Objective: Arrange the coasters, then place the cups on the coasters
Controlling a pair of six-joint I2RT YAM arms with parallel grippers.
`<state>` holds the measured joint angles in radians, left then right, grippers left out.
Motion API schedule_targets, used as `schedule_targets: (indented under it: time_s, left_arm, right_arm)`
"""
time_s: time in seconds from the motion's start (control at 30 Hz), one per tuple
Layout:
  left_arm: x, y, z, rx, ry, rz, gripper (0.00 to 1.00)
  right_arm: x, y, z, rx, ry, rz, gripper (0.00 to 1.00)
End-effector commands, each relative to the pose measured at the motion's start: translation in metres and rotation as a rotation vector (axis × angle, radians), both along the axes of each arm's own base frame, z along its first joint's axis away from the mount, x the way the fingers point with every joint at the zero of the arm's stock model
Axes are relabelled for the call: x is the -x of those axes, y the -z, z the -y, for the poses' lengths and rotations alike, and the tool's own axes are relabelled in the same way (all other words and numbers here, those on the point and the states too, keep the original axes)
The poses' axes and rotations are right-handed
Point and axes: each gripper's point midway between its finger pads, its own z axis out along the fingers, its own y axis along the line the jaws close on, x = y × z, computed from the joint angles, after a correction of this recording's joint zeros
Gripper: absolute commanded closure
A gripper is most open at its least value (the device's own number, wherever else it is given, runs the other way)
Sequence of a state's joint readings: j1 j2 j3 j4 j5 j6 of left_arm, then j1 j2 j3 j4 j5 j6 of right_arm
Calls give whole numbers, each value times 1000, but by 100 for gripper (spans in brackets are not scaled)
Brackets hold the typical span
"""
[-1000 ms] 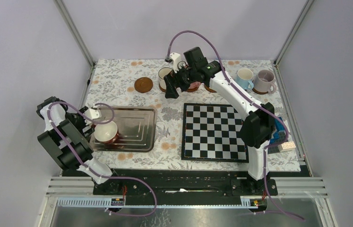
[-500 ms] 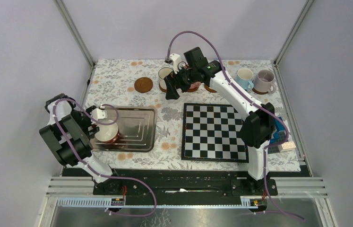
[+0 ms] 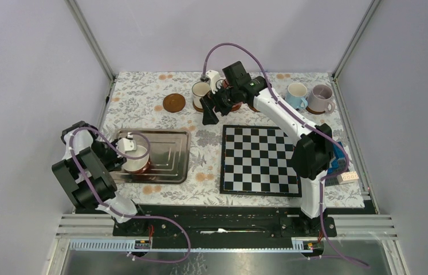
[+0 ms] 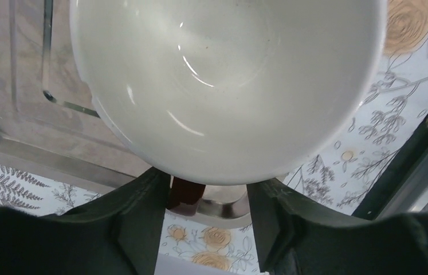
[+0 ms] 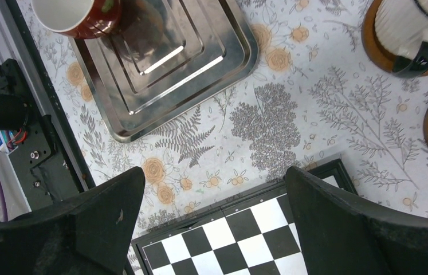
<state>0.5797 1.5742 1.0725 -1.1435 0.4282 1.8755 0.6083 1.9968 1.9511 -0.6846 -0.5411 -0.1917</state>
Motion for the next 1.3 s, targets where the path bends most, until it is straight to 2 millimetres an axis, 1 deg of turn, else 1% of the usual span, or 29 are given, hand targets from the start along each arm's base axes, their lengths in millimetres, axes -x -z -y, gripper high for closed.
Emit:
schedule_targets:
  time_s: [0.0, 0.1, 0.2, 0.37, 0.5, 0.8, 0.83, 0.87, 0.93, 1.07, 1.13, 1.27]
  left_arm:
    - [4, -12, 31, 110, -20, 66, 49]
    - [1, -14, 40, 153, -87, 97, 53]
    - [4, -16, 50, 196, -125, 101, 62]
    - [12, -18, 63, 221, -120, 117, 68]
    - [18, -14, 69, 228, -125, 95, 76]
    - [37, -3, 86, 245, -111, 61, 82]
    - [37, -3, 86, 245, -113, 55, 81]
    - [38, -2, 87, 244, -113, 49, 78]
    - [39, 0, 87, 244, -113, 42, 68]
    - [35, 1, 87, 247, -115, 59, 55]
    - [33, 4, 87, 242, -112, 67, 53]
    - [30, 6, 90, 261, -123, 64, 52]
  right_arm:
    - [5, -22, 4, -35, -6, 56, 1]
    - [7, -18, 7, -29, 6, 50, 0]
    - [10, -14, 11, -30, 17, 42, 0]
    - [16, -10, 14, -30, 18, 27, 0]
    - [19, -7, 20, -33, 26, 28, 1]
    - [29, -3, 40, -41, 39, 32, 0]
    - [30, -2, 42, -44, 40, 35, 0]
    - [30, -2, 44, -48, 43, 37, 0]
    - [33, -2, 46, -54, 43, 39, 0]
    - [35, 0, 50, -59, 47, 43, 0]
    - [36, 1, 51, -60, 48, 44, 0]
    - [37, 2, 52, -65, 51, 41, 0]
